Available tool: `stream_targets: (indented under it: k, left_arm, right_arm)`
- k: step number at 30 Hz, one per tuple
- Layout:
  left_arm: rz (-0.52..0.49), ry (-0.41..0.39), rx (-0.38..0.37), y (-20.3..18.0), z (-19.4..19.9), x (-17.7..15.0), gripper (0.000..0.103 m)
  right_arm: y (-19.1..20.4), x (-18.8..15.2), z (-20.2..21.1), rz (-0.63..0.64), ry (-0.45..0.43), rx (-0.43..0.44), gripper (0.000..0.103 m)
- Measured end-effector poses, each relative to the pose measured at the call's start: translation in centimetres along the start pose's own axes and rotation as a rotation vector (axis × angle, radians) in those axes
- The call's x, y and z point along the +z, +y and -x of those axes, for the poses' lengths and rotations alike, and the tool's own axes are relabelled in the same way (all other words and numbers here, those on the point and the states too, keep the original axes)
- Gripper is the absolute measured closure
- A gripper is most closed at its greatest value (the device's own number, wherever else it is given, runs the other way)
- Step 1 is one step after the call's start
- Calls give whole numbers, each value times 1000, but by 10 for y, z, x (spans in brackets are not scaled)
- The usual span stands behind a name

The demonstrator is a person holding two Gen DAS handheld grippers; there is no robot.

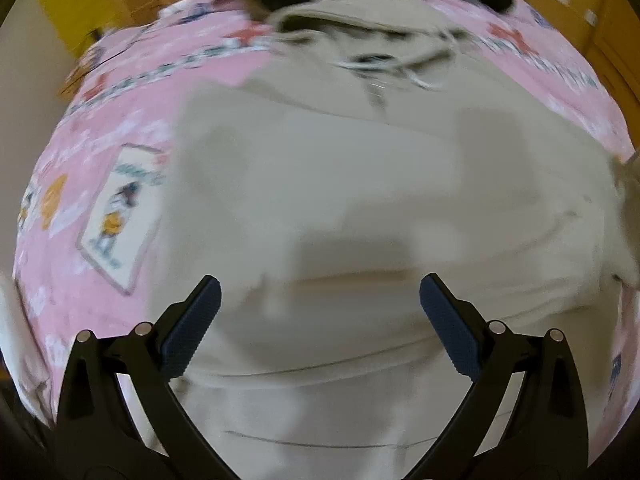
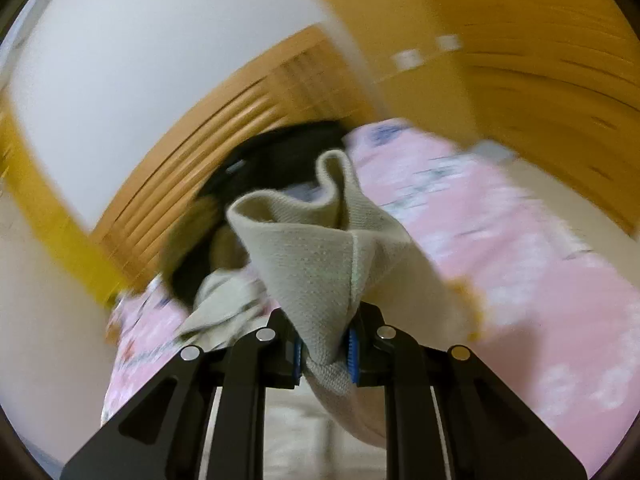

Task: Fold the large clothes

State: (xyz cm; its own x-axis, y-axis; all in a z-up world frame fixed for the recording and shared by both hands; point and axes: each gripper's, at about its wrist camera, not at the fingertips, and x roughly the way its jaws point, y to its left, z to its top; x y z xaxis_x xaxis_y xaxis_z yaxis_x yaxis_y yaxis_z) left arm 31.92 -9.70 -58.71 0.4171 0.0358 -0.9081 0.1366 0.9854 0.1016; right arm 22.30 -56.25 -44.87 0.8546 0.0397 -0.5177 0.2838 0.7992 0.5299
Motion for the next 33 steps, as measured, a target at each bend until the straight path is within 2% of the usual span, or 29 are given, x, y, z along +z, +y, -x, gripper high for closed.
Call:
stream_targets:
  k: [3,6,9,12,15,18,23,25,26,28,30,33]
  left_arm:
    - [63,-3,20,47,4,-2,6]
    - [122,21,3,87,-1,-8,6]
    - [147,30,8,109,-7,-13,6]
    - [180,34,-1,139,-9,-20,6]
    - [178,47,-2,153,-15,-25,6]
    - [190,46,-6,168,-18,-27,6]
    - [274,32,-203,184,-13,-23,6]
    - [286,40,-245,181,-13,-19,6]
    - [291,46,-257,179,-15,-17,6]
    - [301,52,-267,175,-18,-13,6]
    - [309,67,-290,170,-24,-10,6]
    - [298,92,-316,163,-30,-8,6]
  right_arm:
    - [77,-39,-35,57,64,99,88]
    - [143,-87,-70,87,156,191,88]
    - [199,-133,-94,164,227,234,88]
    - [251,-197,-115,264,312,262,88]
    - [278,-257,-132,352,378,241,88]
    - [283,-294,-143,426,398,193,88]
    - [277,-318,-141,430,362,164,86]
    - [277,-320,-147,465,355,163,81]
    - [274,-322,-153,474,357,157,75]
    - [266,-327,-162,460,371,161,37]
    - [261,-333,-165,446,380,181,34]
    - [260,-336,-162,422,406,224,22]
